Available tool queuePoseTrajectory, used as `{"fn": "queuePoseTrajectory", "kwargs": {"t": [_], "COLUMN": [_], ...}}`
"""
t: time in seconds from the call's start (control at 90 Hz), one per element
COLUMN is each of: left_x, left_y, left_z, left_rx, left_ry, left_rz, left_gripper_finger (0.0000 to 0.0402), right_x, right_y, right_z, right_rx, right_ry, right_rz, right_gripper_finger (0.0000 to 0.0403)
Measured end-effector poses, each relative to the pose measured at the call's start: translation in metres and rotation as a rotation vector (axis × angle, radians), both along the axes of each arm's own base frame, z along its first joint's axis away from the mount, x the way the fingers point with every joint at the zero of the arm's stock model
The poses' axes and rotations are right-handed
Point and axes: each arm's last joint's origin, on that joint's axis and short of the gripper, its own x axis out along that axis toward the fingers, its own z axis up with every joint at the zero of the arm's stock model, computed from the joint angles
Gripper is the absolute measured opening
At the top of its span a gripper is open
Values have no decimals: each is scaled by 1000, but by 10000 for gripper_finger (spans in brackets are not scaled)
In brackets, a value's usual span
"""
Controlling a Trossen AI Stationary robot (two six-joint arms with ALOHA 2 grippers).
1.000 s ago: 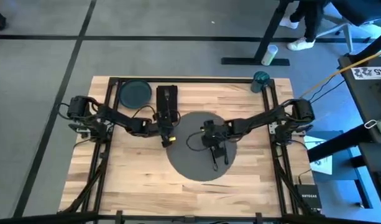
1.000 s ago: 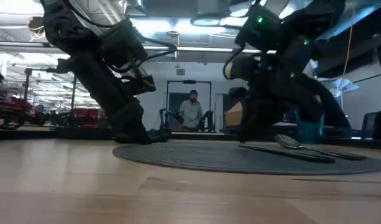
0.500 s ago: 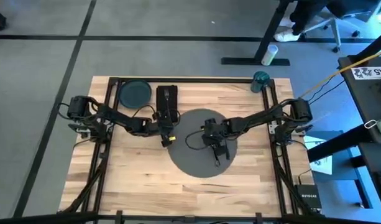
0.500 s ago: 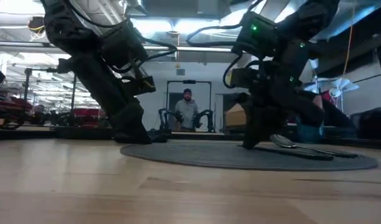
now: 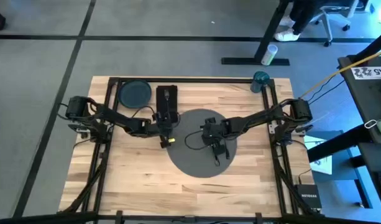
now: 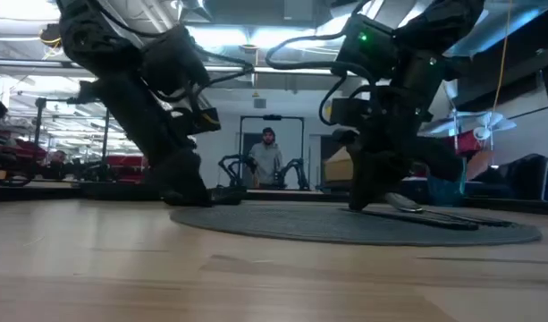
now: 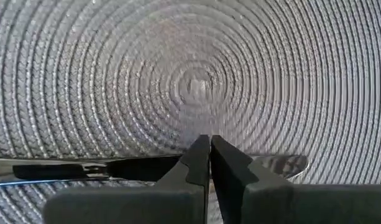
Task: Set table place
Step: Put the black table knife on the gray tablemat to the left of the black spoon
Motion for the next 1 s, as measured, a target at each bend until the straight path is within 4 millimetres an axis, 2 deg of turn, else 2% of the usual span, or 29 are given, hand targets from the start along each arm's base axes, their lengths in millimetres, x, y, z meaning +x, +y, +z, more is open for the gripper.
{"fn": "queuePoseTrajectory", "kwargs": {"t": [0.144,0.356,0.567,0.744,1.0], "left_x": [9,22,34,37,30], "left_y": [-23,-66,-87,-88,-85], "left_z": [36,56,33,4,-5], "left_rx": [-69,-121,-133,-124,-102], "left_ry": [-182,-268,-188,-55,69], "left_rz": [-72,-209,-232,-195,-160], "left_gripper_finger": [0,0,0,0,0], "right_x": [1,2,4,3,4], "right_y": [0,0,0,1,2], "right_z": [1,2,3,2,3], "right_rx": [0,-3,-3,14,56], "right_ry": [-4,-18,-33,-27,-39], "right_rz": [1,9,8,16,35], "right_gripper_finger": [0,0,0,0,0]}}
